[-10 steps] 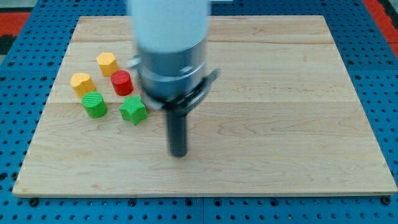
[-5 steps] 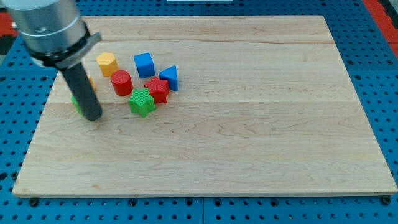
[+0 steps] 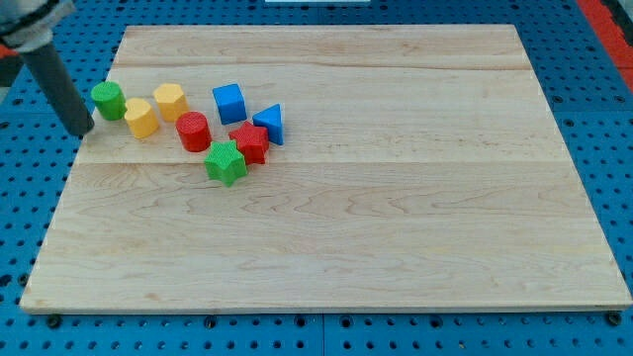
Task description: Move the green circle to the top left side of the board
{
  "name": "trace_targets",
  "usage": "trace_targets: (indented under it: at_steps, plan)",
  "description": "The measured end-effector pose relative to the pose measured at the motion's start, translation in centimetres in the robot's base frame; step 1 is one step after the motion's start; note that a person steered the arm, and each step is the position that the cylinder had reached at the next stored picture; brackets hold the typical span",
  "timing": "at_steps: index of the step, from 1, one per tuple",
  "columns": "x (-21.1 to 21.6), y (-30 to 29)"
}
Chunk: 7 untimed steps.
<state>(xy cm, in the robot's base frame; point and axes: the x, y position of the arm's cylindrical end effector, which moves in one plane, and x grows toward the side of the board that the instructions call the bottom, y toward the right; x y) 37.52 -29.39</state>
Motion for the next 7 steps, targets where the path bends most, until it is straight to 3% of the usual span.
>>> trace_targets:
  at_steps: [1, 2, 3, 5, 6, 7]
  plan:
    - [-5.8, 4.2]
    - [-9.3, 4.4]
    - [-7.2, 3.5]
    - [-6.5, 9.1]
    - [-10.0, 9.1]
    - [-10.3, 9.8]
